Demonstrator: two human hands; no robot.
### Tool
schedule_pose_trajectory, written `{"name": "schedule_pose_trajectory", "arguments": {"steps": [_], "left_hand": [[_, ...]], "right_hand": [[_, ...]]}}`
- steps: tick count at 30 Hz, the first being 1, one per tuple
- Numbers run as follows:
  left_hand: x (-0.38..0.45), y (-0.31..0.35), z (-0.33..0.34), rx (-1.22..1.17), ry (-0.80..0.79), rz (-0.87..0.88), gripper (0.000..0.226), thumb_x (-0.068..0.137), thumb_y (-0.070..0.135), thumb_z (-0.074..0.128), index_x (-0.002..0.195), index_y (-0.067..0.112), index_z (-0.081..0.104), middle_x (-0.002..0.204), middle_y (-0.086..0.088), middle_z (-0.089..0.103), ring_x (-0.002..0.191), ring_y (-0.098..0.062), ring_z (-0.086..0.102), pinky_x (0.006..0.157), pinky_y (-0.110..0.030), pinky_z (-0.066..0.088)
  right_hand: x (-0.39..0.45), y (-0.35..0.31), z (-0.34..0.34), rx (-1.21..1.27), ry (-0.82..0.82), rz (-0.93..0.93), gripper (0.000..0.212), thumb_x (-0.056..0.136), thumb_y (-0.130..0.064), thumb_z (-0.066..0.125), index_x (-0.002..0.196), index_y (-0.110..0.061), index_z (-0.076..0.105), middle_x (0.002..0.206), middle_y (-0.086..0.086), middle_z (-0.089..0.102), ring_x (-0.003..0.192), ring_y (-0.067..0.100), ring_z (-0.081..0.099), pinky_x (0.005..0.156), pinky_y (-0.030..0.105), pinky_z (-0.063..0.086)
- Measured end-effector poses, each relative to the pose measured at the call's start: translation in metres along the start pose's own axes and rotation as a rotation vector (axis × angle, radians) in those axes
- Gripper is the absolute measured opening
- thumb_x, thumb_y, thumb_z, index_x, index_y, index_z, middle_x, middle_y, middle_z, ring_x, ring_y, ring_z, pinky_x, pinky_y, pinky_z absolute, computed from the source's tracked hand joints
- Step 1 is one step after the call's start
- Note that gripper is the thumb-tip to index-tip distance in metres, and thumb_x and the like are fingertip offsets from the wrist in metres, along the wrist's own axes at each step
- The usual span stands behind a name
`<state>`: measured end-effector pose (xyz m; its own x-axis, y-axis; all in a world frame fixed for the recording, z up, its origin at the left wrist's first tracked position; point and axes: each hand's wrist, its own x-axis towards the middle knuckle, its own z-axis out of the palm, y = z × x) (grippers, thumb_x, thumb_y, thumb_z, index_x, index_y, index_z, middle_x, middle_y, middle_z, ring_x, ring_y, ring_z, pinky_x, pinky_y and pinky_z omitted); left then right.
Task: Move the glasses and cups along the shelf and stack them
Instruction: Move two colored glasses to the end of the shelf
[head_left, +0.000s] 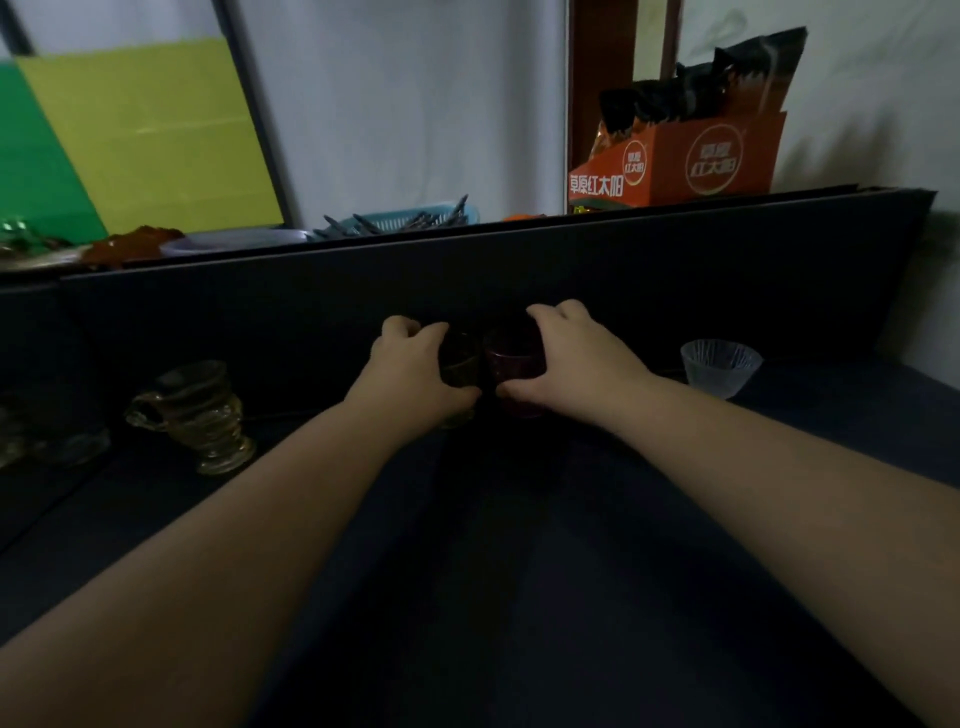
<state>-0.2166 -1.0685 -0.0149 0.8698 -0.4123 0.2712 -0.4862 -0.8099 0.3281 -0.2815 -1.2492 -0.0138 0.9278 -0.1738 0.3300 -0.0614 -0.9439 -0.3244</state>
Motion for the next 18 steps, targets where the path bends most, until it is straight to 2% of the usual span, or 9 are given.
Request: {"name": "schedule_pose_trajectory", "arguments": {"steps": [4,8,10,14,18], "left_hand": [[-0.025,-0.002,-0.009,0.059,0.063,-0.022,0.099,0.07,0.057,0.073,0.15,0.023,0.026,0.151,-0.008,0.022,0.135,-0.028,0.03,0.108,-0.041,0.036],[-0.072,-0.009,-0.023,0.158,0.158,-0.045,0.093,0.076,0.06,0.066,0.151,0.024,0.024,0.153,-0.005,0.025,0.14,-0.027,0.024,0.111,-0.043,0.032],[-0.097,-0.015,-0.03,0.214,0.179,-0.062,0.089,0.079,0.057,0.065,0.151,0.024,0.025,0.153,-0.003,0.026,0.14,-0.025,0.023,0.111,-0.041,0.031],[-0.143,-0.028,-0.046,0.298,0.222,-0.132,0.086,0.08,0.055,0.065,0.151,0.025,0.027,0.153,-0.001,0.027,0.141,-0.022,0.022,0.11,-0.039,0.03],[-0.195,-0.055,-0.069,0.393,0.283,-0.196,0.08,0.08,0.053,0.064,0.148,0.023,0.034,0.147,-0.001,0.036,0.136,-0.023,0.03,0.107,-0.036,0.032]], "right_hand": [[-0.022,0.008,-0.017,-0.067,0.077,-0.089,0.092,0.075,-0.057,0.075,0.149,-0.02,0.035,0.139,0.008,0.041,0.126,0.028,0.045,0.1,0.04,0.046],[-0.049,-0.004,-0.027,-0.01,0.116,-0.246,0.073,0.077,-0.055,0.072,0.139,-0.025,0.045,0.127,0.0,0.045,0.118,0.02,0.045,0.093,0.035,0.046],[-0.062,-0.018,-0.027,0.026,0.094,-0.334,0.067,0.078,-0.053,0.072,0.135,-0.027,0.048,0.123,-0.004,0.046,0.114,0.016,0.045,0.092,0.033,0.046],[-0.082,-0.054,-0.018,0.016,0.002,-0.499,0.072,0.082,-0.055,0.069,0.143,-0.028,0.043,0.13,-0.007,0.045,0.121,0.014,0.043,0.098,0.03,0.044],[-0.097,-0.101,-0.006,-0.038,-0.123,-0.621,0.073,0.083,-0.057,0.067,0.145,-0.032,0.038,0.133,-0.008,0.044,0.122,0.013,0.044,0.097,0.032,0.047]]}}
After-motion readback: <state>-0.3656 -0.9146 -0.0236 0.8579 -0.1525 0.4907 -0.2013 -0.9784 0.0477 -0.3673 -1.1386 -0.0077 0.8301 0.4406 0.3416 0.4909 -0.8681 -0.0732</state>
